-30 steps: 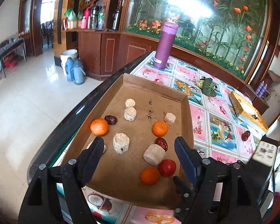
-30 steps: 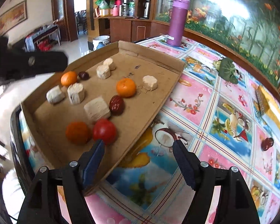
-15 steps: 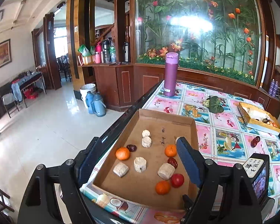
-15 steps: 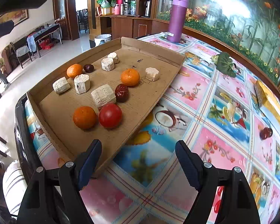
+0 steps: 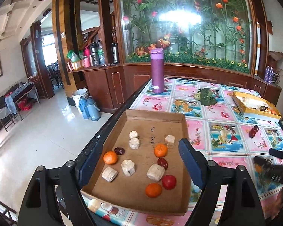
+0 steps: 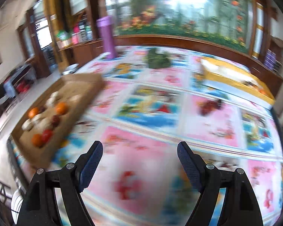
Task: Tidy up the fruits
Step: 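Move both open tools back toward the red date and dark plum, then grasp a red date with the left tool while the right tool grasps a dark plum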
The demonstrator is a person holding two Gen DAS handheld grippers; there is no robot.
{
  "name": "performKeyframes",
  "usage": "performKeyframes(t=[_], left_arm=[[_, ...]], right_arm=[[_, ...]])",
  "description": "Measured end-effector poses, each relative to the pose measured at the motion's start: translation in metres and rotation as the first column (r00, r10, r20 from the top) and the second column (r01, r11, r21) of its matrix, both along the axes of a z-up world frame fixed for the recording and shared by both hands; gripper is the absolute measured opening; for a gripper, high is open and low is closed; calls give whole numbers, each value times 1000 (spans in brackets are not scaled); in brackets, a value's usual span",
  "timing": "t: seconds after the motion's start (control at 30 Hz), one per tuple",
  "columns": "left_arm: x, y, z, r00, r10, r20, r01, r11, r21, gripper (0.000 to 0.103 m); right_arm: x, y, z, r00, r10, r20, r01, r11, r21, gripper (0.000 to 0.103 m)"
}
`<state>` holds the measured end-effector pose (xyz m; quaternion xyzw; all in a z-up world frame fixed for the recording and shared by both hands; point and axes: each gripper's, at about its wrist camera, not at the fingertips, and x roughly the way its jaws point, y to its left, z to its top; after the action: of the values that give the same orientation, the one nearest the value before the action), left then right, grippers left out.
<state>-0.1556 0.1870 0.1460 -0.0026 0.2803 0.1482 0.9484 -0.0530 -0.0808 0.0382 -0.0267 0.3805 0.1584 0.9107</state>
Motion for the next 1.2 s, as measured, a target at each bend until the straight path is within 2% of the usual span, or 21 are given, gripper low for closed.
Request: performKeyframes(t=[0.07, 0.17, 0.23, 0.27, 0.33, 0.43, 0.5, 0.6, 0.73, 0.77, 0.83, 0.9, 0.97, 1.03, 1.2], left_arm=[[5, -8, 3, 999, -33, 10, 33, 999, -6, 82], [17, -24, -2, 993, -119, -10, 118, 992, -54, 83], [31, -38, -17, 977, -200, -68, 191, 974, -120, 83], [39, -47, -27, 962, -253, -105, 235, 959, -161, 83], [47, -62, -41, 940, -309, -146, 280, 941, -189, 83], [53, -83, -54, 918, -357, -176, 327, 928, -176, 82], [54, -90, -58, 910, -376, -175, 348, 922, -171, 82], [59, -96, -60, 899, -399, -181, 371, 912, -174, 82], [76, -104, -62, 878, -435, -200, 400, 896, -193, 82], [81, -107, -63, 872, -445, -205, 409, 891, -198, 82], [95, -117, -66, 858, -464, -219, 422, 881, -213, 82], [107, -128, -70, 843, -488, -228, 439, 868, -234, 82], [118, -141, -75, 827, -511, -235, 459, 855, -244, 82], [128, -159, -80, 801, -548, -242, 494, 833, -249, 82], [157, -203, -98, 749, -594, -293, 560, 804, -199, 82]], right_arm=[[14, -43, 3, 995, -95, -19, 95, 995, 38, 85], [35, -99, 4, 974, -222, -54, 226, 971, 83, 85], [52, -125, 2, 953, -293, -75, 299, 951, 82, 85], [62, -134, -1, 945, -314, -86, 321, 944, 80, 85], [80, -142, -7, 935, -339, -103, 348, 934, 82, 85], [108, -141, -11, 932, -343, -120, 356, 929, 104, 82], [131, -137, -15, 935, -329, -134, 344, 932, 115, 65], [159, -130, -24, 930, -330, -161, 349, 930, 114, 61], [186, -122, -39, 921, -332, -204, 359, 927, 111, 60], [188, -122, -43, 921, -329, -207, 357, 927, 112, 59], [185, -119, -42, 929, -316, -192, 341, 933, 115, 52], [182, -121, -42, 937, -290, -196, 320, 935, 150, 34], [177, -124, -40, 942, -273, -195, 307, 936, 172, 30], [168, -128, -34, 943, -282, -174, 311, 936, 168, 25], [147, -157, -27, 930, -343, -129, 362, 914, 181, 25]])
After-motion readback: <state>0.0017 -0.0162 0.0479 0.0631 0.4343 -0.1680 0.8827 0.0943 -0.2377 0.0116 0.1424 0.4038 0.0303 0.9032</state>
